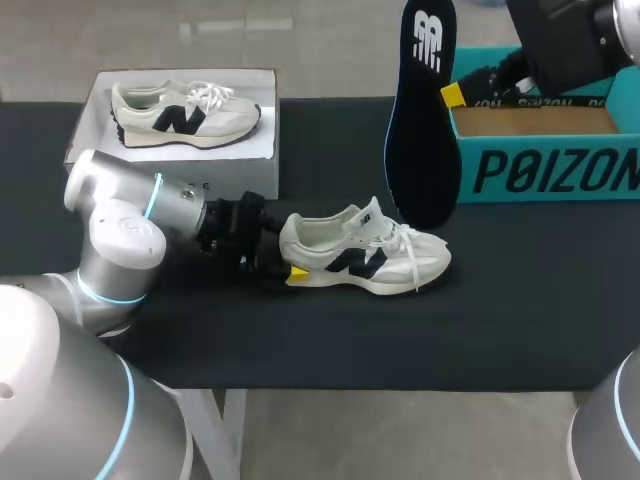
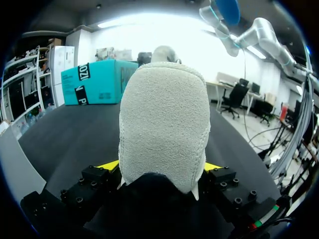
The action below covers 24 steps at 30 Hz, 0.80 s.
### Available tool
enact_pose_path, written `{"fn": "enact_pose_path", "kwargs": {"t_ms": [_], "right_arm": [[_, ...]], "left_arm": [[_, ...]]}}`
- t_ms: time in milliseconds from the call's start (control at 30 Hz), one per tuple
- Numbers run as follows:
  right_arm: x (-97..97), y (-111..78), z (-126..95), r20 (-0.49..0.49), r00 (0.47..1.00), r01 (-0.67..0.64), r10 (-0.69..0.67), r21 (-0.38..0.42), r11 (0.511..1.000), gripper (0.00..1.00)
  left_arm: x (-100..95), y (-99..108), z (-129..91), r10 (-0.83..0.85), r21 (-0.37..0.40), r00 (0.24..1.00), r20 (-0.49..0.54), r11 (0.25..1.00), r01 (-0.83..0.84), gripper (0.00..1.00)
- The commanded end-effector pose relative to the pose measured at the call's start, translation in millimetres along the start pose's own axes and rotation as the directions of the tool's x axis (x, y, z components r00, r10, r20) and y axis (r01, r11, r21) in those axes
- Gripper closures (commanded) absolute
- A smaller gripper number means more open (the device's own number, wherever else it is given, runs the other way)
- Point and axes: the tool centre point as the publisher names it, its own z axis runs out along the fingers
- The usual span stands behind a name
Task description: Take the shoe out of the shoebox, open the shoe tongue, remove and reinsert the insole, then place the shoe into the shoebox
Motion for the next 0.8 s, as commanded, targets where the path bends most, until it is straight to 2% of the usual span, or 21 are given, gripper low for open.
{"fn": "enact_pose_path", "kwargs": {"t_ms": [33, 500, 533, 567, 800], "right_arm": [[-0.5, 3.2, 3.2, 0.0, 1.0, -0.001, 0.001, 0.005, 1.0, 1.0], [-0.5, 3.2, 3.2, 0.0, 1.0, -0.001, 0.001, 0.005, 1.0, 1.0], [-0.5, 3.2, 3.2, 0.0, 1.0, -0.001, 0.001, 0.005, 1.0, 1.0], [-0.5, 3.2, 3.2, 0.0, 1.0, -0.001, 0.001, 0.005, 1.0, 1.0], [-0.5, 3.2, 3.2, 0.0, 1.0, -0.001, 0.001, 0.005, 1.0, 1.0]], "left_arm": [[-0.1, 0.3, 1.2, 0.0, -0.002, 1.0, -0.001, 1.0, 0.0, 1.0], [-0.1, 0.3, 1.2, 0.0, -0.002, 1.0, -0.001, 1.0, 0.0, 1.0], [-0.1, 0.3, 1.2, 0.0, -0.002, 1.0, -0.001, 1.0, 0.0, 0.78], [-0.1, 0.3, 1.2, 0.0, -0.002, 1.0, -0.001, 1.0, 0.0, 0.0], [-0.1, 0.3, 1.2, 0.0, -0.002, 1.0, -0.001, 1.0, 0.0, 0.0]]}}
